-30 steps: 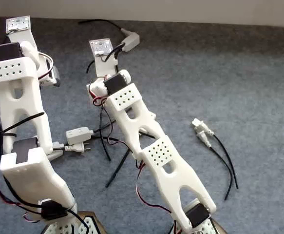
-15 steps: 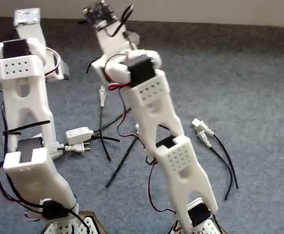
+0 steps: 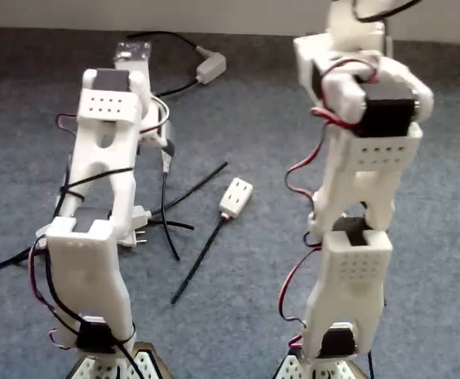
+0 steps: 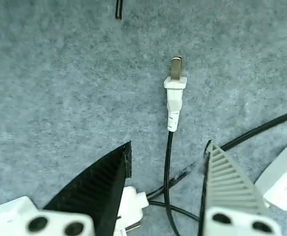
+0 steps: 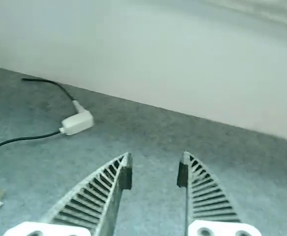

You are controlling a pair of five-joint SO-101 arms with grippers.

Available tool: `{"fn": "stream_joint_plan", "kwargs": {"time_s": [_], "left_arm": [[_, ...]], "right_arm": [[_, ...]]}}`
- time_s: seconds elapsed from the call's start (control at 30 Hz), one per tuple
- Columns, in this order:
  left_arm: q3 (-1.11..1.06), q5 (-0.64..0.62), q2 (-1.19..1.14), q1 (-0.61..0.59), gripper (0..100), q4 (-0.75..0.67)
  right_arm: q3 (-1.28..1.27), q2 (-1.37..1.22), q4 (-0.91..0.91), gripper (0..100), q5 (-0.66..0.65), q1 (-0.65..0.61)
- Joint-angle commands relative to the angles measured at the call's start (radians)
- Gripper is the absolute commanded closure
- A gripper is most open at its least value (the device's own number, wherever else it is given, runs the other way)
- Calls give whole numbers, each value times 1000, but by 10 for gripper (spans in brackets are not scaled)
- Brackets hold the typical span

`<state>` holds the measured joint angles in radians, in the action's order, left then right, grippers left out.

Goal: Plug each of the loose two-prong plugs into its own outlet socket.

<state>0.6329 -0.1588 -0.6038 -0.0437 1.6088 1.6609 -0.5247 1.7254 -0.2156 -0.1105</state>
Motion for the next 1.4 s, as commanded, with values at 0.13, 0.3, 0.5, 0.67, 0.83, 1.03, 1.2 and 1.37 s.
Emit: {"fn": "stream_joint_plan", "kwargs": {"time_s": [0.13,0.3,0.5,0.67,0.83,1.03,1.2,1.37], "left_arm": [[257,-130,-199,44,761,18],[412,-161,-300,67,761,60],[507,-169,-427,71,762,92],[575,-170,-453,58,762,107],[578,-216,-492,61,774,84],[578,-212,-504,54,822,80],[578,-210,-506,54,825,80],[572,-207,-509,62,825,60]], "right_arm": [[-286,59,42,839,-11,206],[-420,54,41,839,-11,242],[-455,53,41,839,-11,243],[-453,53,41,839,-11,240],[-455,53,41,839,-11,243],[-455,53,41,839,-11,243],[-455,53,41,839,-11,246],[-455,53,41,839,-11,275]]}}
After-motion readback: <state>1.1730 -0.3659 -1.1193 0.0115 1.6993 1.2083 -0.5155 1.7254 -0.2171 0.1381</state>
